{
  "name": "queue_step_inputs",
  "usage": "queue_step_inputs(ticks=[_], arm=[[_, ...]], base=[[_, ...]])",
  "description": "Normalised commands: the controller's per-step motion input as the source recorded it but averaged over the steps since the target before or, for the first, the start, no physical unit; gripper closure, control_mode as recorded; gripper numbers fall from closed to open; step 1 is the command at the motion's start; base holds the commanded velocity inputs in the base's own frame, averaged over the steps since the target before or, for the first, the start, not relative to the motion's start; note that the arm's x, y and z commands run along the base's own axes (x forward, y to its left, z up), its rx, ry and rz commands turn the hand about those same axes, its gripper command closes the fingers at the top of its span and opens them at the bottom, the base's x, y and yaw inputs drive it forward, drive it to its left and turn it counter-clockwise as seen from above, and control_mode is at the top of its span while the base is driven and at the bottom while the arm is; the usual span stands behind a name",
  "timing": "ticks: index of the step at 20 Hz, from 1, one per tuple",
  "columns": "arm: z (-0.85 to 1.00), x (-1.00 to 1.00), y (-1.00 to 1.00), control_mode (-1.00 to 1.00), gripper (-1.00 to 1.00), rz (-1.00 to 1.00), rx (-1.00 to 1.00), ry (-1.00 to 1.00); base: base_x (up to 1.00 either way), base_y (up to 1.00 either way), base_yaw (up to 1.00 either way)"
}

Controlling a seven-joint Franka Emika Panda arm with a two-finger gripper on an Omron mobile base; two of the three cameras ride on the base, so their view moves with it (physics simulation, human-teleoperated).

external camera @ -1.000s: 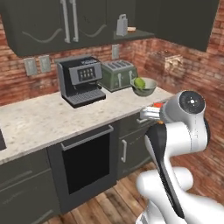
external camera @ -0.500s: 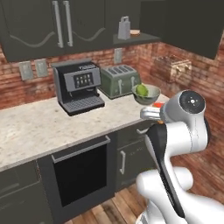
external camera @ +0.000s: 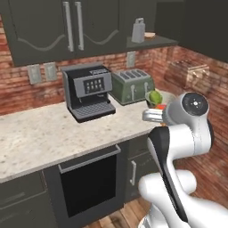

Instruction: Pick the cheese from the fridge and the cheese grater from the cabinet and place them next to the salad bowl.

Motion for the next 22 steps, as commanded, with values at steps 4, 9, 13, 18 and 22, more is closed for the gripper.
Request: queue_step_inputs(ticks=[4,9,13,18,22], arm=[[0.00,0.00,0.00,1.00,1.00,0.00,0.00,0.00],[0.00,0.00,0.00,1.00,1.00,0.00,0.00,0.00],[0.00,0.00,0.00,1.00,1.00,0.00,0.00,0.00],[0.00,0.00,0.00,1.00,1.00,0.00,0.00,0.00],[0.00,0.00,0.00,1.00,1.00,0.00,0.00,0.00]], base=[[0.56,-0.22,0.13],[0.55,-0.29,0.14],[0.50,-0.28,0.13],[0.38,-0.21,0.12],[0.17,-0.24,0.08]])
